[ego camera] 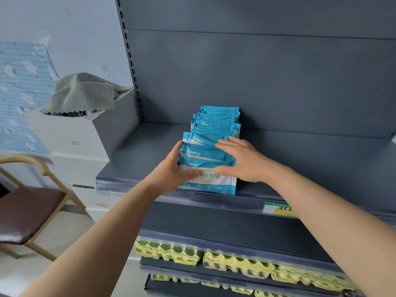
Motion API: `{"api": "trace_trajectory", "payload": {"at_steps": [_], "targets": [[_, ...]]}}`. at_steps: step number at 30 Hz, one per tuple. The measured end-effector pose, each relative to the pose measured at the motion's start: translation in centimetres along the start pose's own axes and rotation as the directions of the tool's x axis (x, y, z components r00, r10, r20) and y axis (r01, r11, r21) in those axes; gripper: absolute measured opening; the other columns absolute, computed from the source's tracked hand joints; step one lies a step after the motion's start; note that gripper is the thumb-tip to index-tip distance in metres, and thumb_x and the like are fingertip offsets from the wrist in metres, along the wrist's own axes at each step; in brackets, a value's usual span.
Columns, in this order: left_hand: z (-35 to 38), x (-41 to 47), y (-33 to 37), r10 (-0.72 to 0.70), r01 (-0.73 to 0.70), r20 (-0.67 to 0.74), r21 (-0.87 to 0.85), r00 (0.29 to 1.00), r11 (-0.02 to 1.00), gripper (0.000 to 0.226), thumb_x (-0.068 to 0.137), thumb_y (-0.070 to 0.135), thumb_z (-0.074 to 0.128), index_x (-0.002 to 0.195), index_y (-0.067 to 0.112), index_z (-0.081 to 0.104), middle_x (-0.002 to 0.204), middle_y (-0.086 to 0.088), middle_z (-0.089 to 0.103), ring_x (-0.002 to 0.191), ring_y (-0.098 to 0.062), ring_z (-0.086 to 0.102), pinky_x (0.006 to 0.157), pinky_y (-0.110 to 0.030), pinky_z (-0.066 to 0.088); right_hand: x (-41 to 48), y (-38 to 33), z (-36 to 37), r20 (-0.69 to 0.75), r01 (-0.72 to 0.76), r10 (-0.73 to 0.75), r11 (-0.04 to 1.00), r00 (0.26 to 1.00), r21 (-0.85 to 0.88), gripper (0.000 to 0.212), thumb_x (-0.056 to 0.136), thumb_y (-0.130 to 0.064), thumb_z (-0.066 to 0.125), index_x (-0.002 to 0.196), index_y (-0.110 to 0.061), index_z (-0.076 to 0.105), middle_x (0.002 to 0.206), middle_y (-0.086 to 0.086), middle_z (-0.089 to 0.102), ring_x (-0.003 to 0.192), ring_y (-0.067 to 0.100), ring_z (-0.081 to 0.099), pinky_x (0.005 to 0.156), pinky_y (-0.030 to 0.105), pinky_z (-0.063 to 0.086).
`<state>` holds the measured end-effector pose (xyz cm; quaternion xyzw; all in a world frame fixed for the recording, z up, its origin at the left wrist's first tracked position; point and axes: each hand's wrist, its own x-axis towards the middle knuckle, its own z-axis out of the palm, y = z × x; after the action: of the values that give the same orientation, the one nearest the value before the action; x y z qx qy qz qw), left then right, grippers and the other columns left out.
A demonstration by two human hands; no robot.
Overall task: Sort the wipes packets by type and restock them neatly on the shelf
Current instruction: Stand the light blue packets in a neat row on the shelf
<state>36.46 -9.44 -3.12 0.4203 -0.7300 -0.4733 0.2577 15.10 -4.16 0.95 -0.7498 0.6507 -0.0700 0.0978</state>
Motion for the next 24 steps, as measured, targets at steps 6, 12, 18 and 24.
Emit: {"api": "trace_trajectory", "payload": {"at_steps": [6,12,18,24], "targets": [[-0.4,0.4,-0.2,0.000,0.001,-0.038,0.034,0.999,0.999,0.111,0.074,0.026,0.081,0.153,0.024,0.001,0.139,0.020,0.037,0.122,-0.001,0.043,0.098,-0.019,0.042,2.5,-2.7,-0.6,0.119,0.005,-0.026,0.985,0.993,0.173,0.094,0.081,-0.030,0.066,0.153,-0.027,0.004,0.158,-0.009,0.016,0.146,0.018,0.012,0.118,0.037,0.018],[-0.9,1.0,0.0,0.003,-0.004,0.013,0.058,1.000,0.998,0.103,0.075,0.025,0.080,0.152,0.024,0.012,0.120,0.022,0.053,0.112,-0.007,0.056,0.098,-0.030,0.048,3.1,-2.7,-0.6,0.118,-0.010,-0.014,0.979,0.993,0.204,0.096,0.079,-0.028,0.068,0.152,-0.029,0.006,0.157,-0.012,0.019,0.144,0.016,0.015,0.117,0.034,0.020],[-1.1,1.4,-1.0,0.001,-0.005,0.055,0.064,0.998,0.998,0.072,0.076,0.035,0.078,0.136,0.028,0.038,0.119,0.015,0.064,0.098,-0.007,0.067,0.085,-0.037,0.058,-0.1,0.7,0.7,-0.009,-0.133,0.145,0.925,0.989,0.355,0.099,0.073,-0.042,0.077,0.149,-0.032,0.014,0.150,-0.011,0.026,0.138,0.008,0.027,0.109,0.023,0.023],[-0.2,2.7,-1.1,-0.026,0.014,0.134,0.089,0.991,0.996,0.066,0.076,0.046,0.073,0.131,0.029,0.041,0.121,0.014,0.063,0.108,-0.010,0.062,0.098,-0.041,0.050,-0.3,1.0,2.5,0.042,-0.155,0.163,0.790,0.986,0.593,0.097,0.075,-0.024,0.079,0.148,-0.032,0.016,0.136,-0.014,0.050,0.122,0.006,0.049,0.108,0.034,0.039]]}}
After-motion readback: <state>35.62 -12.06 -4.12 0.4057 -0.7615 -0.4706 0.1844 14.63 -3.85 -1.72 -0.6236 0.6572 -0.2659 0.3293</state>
